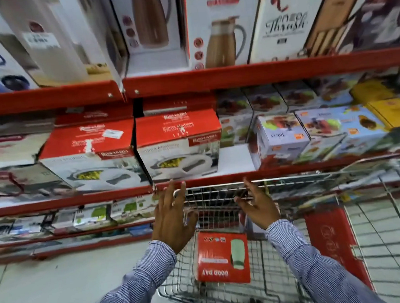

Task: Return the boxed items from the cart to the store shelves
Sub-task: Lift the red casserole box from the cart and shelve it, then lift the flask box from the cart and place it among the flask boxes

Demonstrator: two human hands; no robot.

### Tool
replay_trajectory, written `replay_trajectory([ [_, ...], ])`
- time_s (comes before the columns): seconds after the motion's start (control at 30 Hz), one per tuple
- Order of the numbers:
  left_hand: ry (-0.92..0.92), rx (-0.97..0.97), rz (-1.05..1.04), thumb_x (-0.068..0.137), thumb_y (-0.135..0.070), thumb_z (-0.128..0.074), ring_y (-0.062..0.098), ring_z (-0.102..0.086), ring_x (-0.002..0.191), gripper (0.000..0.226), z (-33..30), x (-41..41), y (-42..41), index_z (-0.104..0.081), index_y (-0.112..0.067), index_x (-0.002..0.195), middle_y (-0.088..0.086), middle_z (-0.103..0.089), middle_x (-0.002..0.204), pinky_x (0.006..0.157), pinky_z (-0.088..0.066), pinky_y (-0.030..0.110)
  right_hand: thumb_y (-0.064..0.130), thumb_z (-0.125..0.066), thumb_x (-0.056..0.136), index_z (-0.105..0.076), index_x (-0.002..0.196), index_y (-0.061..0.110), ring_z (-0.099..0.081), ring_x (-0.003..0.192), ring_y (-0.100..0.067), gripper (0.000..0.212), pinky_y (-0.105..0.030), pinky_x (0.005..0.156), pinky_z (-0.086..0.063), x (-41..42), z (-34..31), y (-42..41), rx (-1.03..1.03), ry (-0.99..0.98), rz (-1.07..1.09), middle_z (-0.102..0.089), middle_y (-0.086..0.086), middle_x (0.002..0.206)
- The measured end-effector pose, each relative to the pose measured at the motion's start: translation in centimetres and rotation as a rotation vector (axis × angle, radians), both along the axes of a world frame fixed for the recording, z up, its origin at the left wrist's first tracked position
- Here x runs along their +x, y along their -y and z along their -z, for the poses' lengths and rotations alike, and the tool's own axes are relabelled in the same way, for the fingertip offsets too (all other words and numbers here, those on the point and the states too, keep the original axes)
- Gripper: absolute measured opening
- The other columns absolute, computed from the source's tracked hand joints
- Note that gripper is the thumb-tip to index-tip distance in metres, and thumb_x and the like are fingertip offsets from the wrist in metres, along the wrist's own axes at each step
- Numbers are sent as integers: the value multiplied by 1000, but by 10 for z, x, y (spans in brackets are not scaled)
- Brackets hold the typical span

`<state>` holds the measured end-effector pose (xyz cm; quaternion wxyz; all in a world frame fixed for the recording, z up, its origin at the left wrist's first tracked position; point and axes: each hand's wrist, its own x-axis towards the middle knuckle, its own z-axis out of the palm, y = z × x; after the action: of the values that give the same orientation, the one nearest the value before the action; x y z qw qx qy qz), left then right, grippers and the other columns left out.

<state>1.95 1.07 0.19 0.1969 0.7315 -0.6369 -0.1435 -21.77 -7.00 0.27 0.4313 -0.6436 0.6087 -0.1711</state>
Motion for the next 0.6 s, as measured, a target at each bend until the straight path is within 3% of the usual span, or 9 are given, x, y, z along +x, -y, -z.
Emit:
replay_trajectory([
  [0.13, -124, 226, 29, 90, -40, -59, 29, -24, 151, 81, 39, -25, -17, -20, -12, 155, 10, -22, 164, 121, -27, 41, 28, -58, 93, -43, 142, 10, -51, 131, -28, 55, -29, 107, -36, -29, 48, -22, 218, -94, 119, -49, -9, 147],
  [0.2, -261, 438, -54, 89, -43, -62, 31, -36, 145, 85, 55, -36, -24, -20, -9, 155, 13, -32, 160, 118, -32, 37, 30, -54, 95, -62, 111, 8, -62, 108, -27, 28, -28, 89, -41, -35, 68, -31, 346, -125, 118, -67, -8, 115],
  [0.23, -313, 553, -115, 89, -46, -63, 31, -42, 141, 85, 64, -41, -27, -23, -8, 153, 14, -39, 156, 115, -35, 35, 33, -51, 95, -60, 90, 14, -61, 87, -23, 21, -28, 77, -40, -36, 75, -37, 400, -163, 77, -64, -1, 89],
  [0.27, -357, 650, -180, 87, -48, -64, 32, -48, 136, 81, 73, -45, -29, -30, -7, 149, 15, -46, 151, 111, -39, 35, 35, -49, 96, -53, 81, 19, -54, 73, -19, 21, -28, 70, -38, -36, 85, -43, 440, -184, 50, -54, 4, 76],
  [0.37, -505, 857, -374, 83, -52, -68, 34, -57, 125, 77, 94, -49, -35, -42, -5, 139, 18, -55, 141, 105, -47, 41, 37, -53, 94, -55, 82, 16, -52, 77, -24, 24, -32, 72, -41, -36, 105, -62, 658, -108, 85, -53, -8, 80],
  [0.47, -632, 920, -496, 79, -52, -70, 34, -59, 118, 80, 103, -50, -40, -44, -6, 139, 17, -58, 136, 101, -51, 48, 36, -59, 91, -65, 83, 7, -57, 75, -28, 30, -37, 76, -48, -31, 113, -77, 811, 10, 184, -59, -15, 83],
  [0.53, -672, 907, -523, 80, -47, -71, 34, -62, 114, 72, 101, -53, -41, -49, -9, 137, 15, -60, 132, 96, -55, 48, 32, -60, 91, -66, 85, 7, -65, 82, -32, 26, -41, 88, -52, -28, 111, -84, 793, 91, 228, -65, -23, 91],
  [0.6, -704, 868, -544, 81, -41, -72, 33, -64, 108, 62, 96, -54, -41, -53, -11, 132, 13, -63, 129, 86, -59, 46, 31, -58, 92, -68, 99, 8, -66, 103, -41, 26, -51, 98, -51, -27, 106, -85, 709, 105, 214, -69, -27, 111],
])
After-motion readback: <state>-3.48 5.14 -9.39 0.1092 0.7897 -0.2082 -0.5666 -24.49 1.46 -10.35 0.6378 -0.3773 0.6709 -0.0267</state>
